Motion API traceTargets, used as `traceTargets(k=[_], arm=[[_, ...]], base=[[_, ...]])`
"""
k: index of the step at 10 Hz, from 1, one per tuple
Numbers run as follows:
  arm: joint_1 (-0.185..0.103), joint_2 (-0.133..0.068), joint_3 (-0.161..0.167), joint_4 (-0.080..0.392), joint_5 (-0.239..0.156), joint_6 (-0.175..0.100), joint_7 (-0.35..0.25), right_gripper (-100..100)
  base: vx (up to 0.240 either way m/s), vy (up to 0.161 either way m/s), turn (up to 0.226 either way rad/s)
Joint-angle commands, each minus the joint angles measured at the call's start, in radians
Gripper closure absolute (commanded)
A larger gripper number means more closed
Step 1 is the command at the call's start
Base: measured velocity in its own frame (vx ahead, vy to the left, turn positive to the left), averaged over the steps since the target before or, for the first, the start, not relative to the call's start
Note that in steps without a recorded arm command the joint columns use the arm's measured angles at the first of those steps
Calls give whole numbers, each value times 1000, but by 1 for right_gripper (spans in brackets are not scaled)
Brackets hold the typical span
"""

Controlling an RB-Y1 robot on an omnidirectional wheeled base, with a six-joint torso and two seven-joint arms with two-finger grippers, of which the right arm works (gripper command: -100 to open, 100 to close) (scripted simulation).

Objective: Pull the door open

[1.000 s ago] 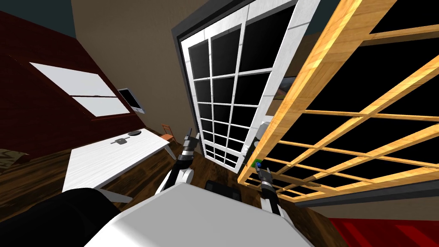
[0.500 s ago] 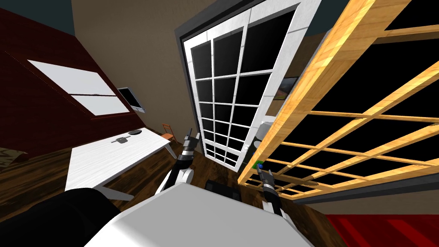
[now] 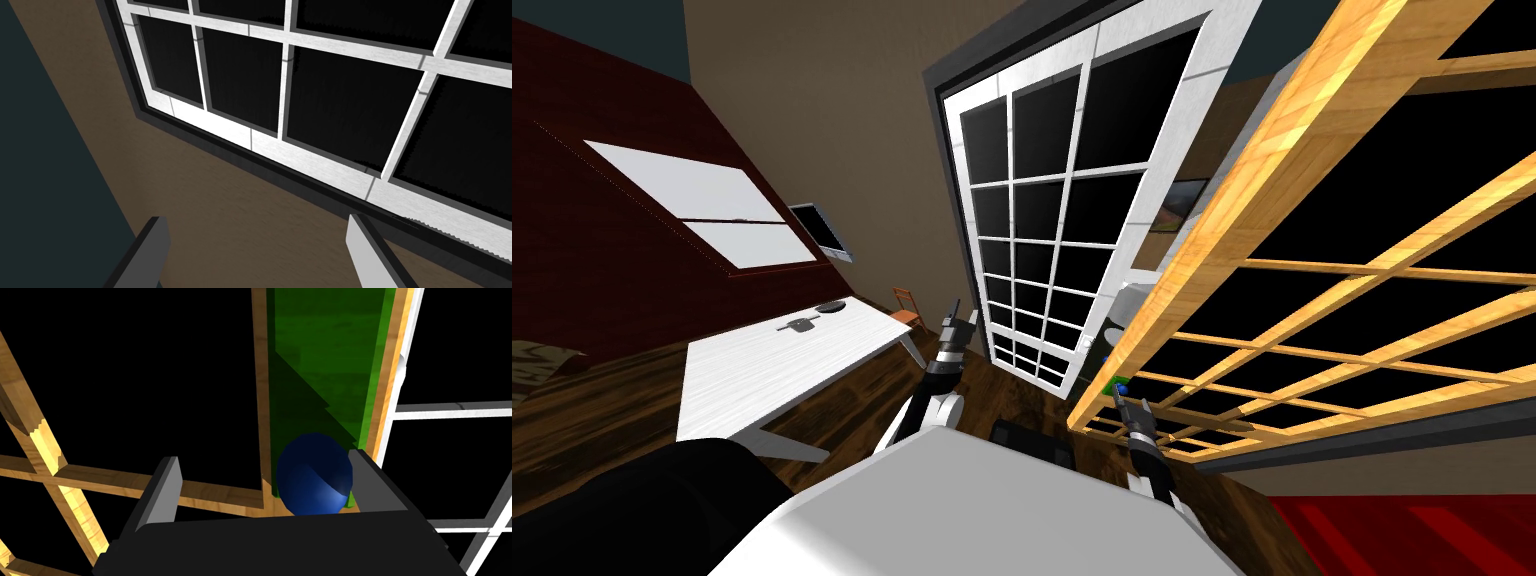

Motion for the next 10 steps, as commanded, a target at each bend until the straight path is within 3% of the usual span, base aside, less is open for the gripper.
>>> traceTargets(k=[1,7,8,10], arm=[[-7,-36,-32,26,-18,-3,11,100],[-7,-36,-32,26,-18,-3,11,100],[-27,-15,-1,48,-22,-12,-16,100],[-27,-19,9,48,-37,-12,-46,100]], base=[[-6,0,-27],[-4,0,3],[-41,24,126],[-47,11,83]])
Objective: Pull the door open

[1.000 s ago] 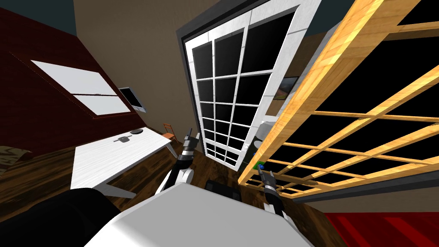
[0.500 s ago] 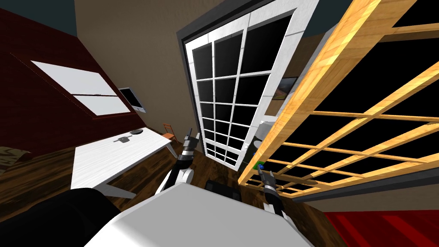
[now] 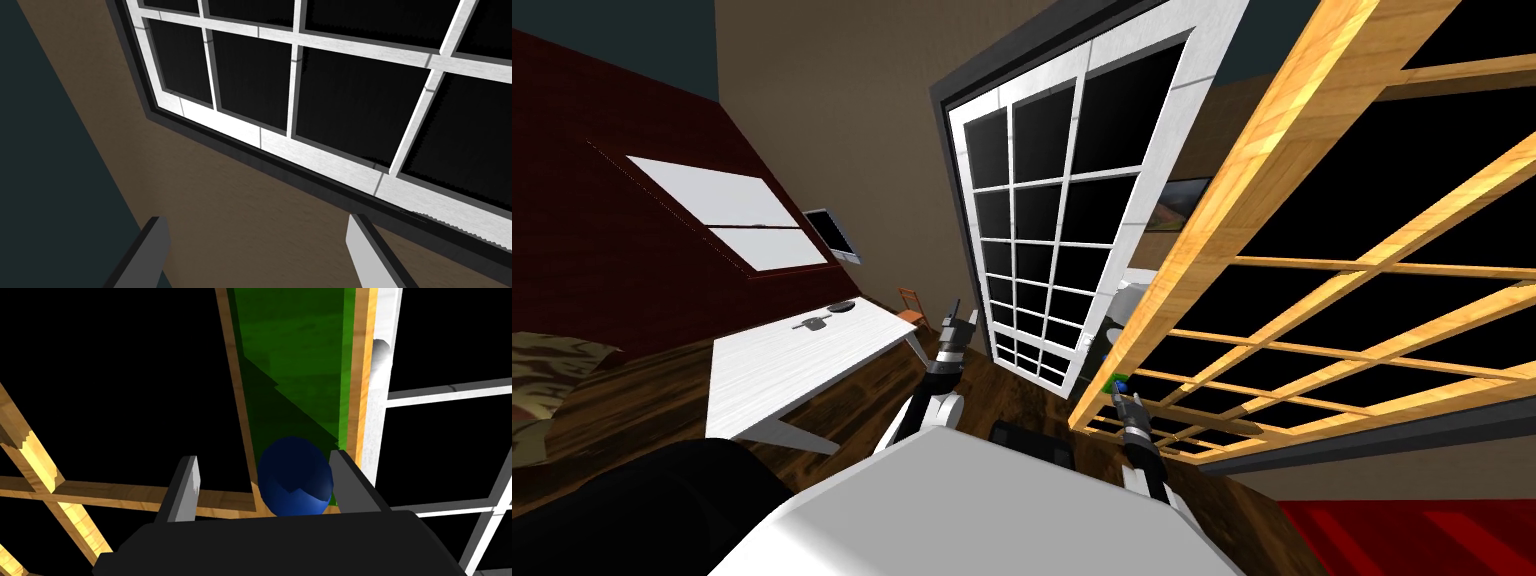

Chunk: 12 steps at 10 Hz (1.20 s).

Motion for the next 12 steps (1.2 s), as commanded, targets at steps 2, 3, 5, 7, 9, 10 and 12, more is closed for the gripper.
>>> traceTargets(k=[2,3,5,7,9,10,12], arm=[[20,-8,4,-27,-13,20,-37,100],[20,-11,13,-27,-27,20,-66,100],[20,-15,23,-27,-42,20,-98,100],[19,-20,36,-28,-61,20,-140,100],[19,-25,49,-28,-80,20,-182,100],[19,-25,49,-28,-80,20,-182,100],[19,-30,63,-28,-101,20,-228,100]], base=[[-35,-11,45],[-36,-11,52],[-42,-12,69],[-41,-16,70],[-45,-15,74],[-30,-9,25],[-35,-7,55]])
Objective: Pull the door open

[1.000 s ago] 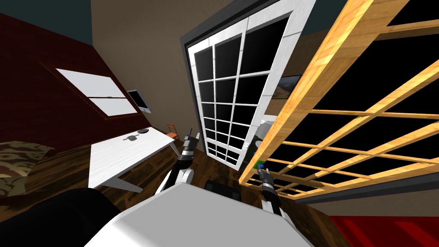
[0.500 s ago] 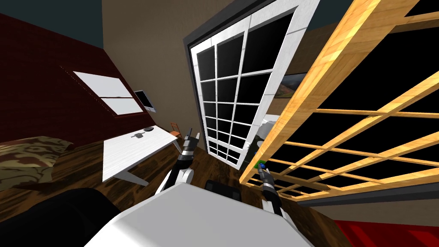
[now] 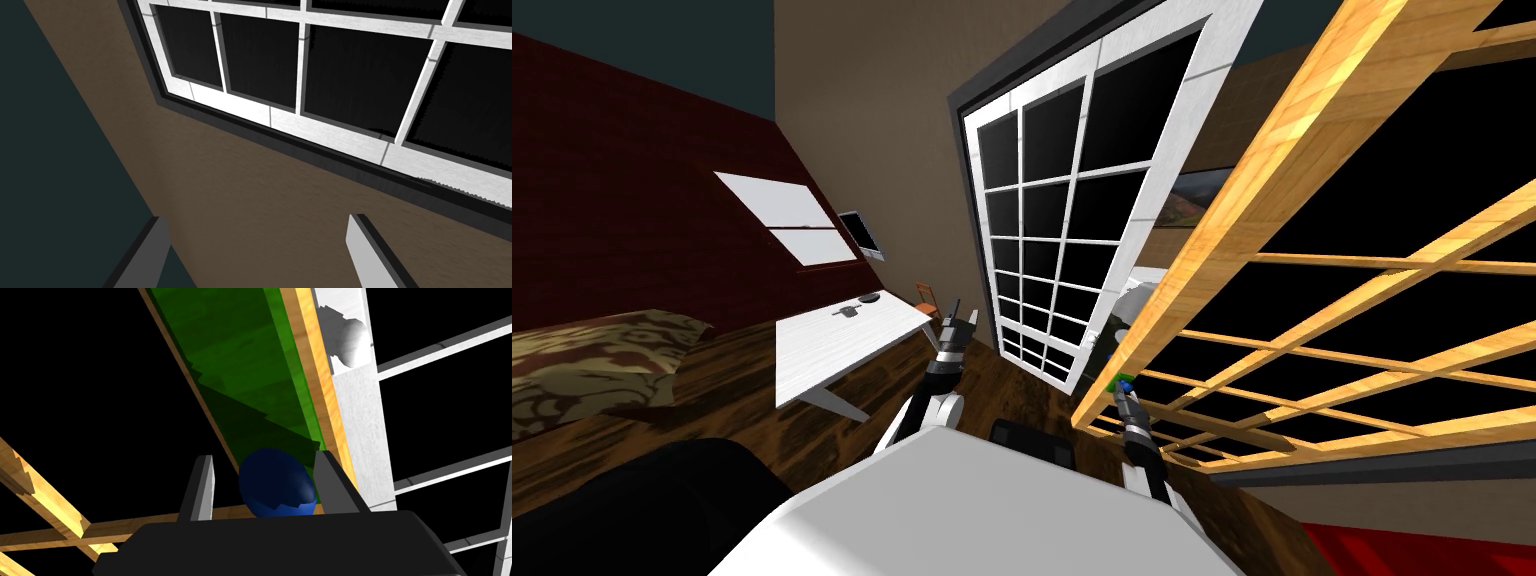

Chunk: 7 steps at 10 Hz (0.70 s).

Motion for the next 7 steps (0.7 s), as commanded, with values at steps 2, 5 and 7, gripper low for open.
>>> traceTargets(k=[2,5,7], arm=[[7,-21,9,-10,-37,1,-74,100],[7,-30,34,-10,-73,0,-153,100],[7,-33,43,-10,-87,0,-188,100]], base=[[-47,-18,96],[-46,-19,81],[-39,-12,57]])
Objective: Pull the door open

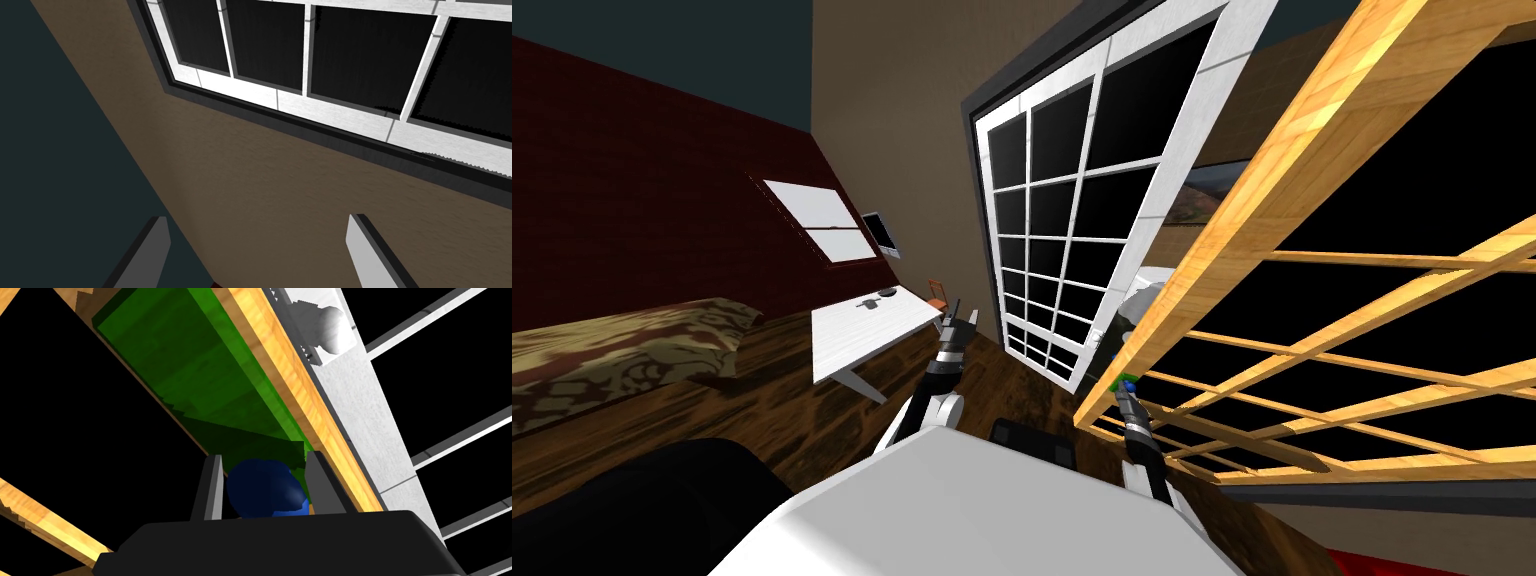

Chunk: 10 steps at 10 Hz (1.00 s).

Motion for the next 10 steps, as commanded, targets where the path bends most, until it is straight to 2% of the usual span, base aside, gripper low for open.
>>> traceTargets(k=[1,5,7,9,10], arm=[[13,-10,-10,-29,-8,9,-14,100],[13,-23,29,-29,-65,8,-138,100],[13,-23,29,-29,-65,8,-147,100],[13,-29,49,-30,-95,8,-208,100],[13,-29,49,-30,-95,8,-219,100]], base=[[-19,-12,-16],[-40,-17,84],[-24,-11,19],[-32,-17,63],[-24,-15,44]])
